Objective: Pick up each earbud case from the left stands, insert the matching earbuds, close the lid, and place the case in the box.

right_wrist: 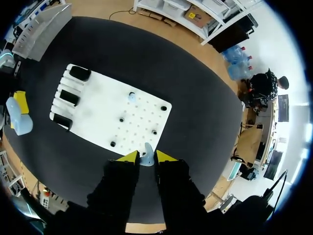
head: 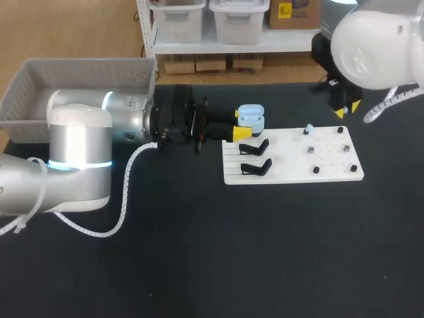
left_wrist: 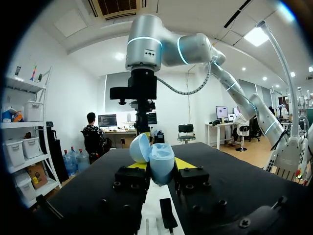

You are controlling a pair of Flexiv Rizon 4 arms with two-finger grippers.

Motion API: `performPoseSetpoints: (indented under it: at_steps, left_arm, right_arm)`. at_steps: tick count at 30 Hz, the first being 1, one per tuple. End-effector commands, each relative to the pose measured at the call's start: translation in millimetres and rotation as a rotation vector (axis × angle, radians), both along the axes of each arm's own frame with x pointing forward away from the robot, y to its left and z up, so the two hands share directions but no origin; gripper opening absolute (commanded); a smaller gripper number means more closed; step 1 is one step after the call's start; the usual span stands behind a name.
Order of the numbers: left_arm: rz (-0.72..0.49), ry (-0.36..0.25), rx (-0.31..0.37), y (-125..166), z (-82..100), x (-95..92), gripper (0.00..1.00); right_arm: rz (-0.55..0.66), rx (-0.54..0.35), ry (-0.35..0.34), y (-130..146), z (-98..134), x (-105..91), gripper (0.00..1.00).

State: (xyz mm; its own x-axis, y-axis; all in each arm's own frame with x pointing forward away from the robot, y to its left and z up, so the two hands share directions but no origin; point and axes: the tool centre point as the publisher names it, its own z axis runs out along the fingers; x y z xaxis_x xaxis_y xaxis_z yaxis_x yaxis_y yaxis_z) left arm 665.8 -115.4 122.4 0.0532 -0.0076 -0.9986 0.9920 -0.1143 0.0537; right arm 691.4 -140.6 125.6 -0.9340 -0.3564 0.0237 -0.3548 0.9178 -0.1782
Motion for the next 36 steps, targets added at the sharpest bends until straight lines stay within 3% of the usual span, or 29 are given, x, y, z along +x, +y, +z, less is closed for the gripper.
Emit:
performPoseSetpoints:
  at_steps: [1, 7, 12, 20, 36]
  left_arm:
    - [0.004, -0.003, -0.003, 0.0, -1.2, -1.0, 0.00]
    - [0.004, -0.003, -0.003, 0.0, -1.2, -1.0, 0.00]
    - [0.004, -0.003, -0.003, 0.0, -1.2, -1.0, 0.00]
    - [0.004, -0.003, -0.003, 0.0, -1.2, -1.0, 0.00]
    - [0.004, -0.003, -0.003, 0.0, -1.2, -1.0, 0.00]
  right_arm:
    - [-0.047, -0.006, 0.004, 16.0, 26.0, -13.5, 0.00]
    - [-0.158, -0.014, 0.005, 49.3, 50.5, -21.4, 0.00]
    - [-0.223, 0.045, 0.035, 75.8, 61.7, -24.5, 0.00]
    - [-0.230, 0.105, 0.085, 109.8, 70.2, -27.8, 0.00]
    - [-0.230, 0.105, 0.085, 109.8, 70.2, -27.8, 0.00]
